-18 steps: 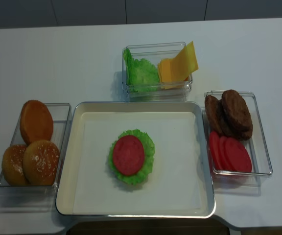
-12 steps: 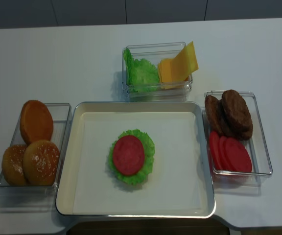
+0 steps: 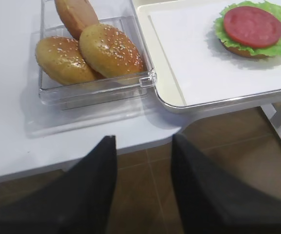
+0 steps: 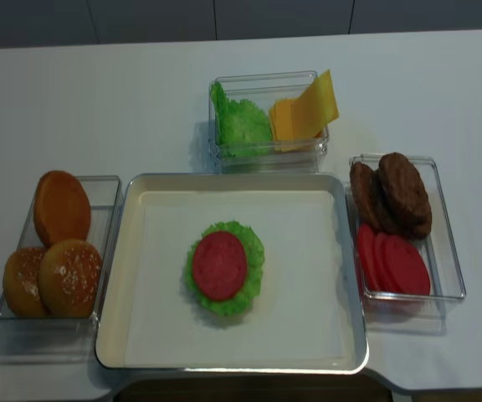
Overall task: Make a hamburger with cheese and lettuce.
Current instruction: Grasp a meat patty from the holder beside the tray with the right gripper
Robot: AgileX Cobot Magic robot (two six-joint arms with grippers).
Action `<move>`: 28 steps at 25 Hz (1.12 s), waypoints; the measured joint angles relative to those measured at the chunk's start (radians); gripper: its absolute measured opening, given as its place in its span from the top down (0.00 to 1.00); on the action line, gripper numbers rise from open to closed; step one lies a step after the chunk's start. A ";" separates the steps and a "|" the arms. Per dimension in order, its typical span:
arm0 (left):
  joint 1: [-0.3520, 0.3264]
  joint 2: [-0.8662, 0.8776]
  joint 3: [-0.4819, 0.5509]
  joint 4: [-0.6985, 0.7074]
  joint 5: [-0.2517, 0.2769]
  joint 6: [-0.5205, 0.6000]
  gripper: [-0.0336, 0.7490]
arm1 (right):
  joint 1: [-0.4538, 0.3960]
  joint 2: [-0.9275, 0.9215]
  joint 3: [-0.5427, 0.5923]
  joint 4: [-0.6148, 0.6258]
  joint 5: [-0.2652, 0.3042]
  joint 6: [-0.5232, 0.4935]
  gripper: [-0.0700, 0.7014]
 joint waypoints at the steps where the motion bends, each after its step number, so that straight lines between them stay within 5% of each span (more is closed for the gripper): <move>1: 0.000 0.000 0.000 0.000 0.000 0.000 0.60 | 0.000 0.023 -0.006 0.000 -0.003 0.000 0.43; 16: 0.000 0.000 0.000 0.000 0.000 0.000 0.60 | 0.000 0.417 -0.234 0.082 -0.094 0.006 0.43; 22: 0.000 0.000 0.000 0.000 0.000 0.000 0.60 | 0.000 0.638 -0.376 0.081 -0.021 0.078 0.46; 28: 0.000 0.000 0.000 0.000 0.000 0.000 0.60 | 0.000 0.861 -0.564 0.071 0.119 0.157 0.51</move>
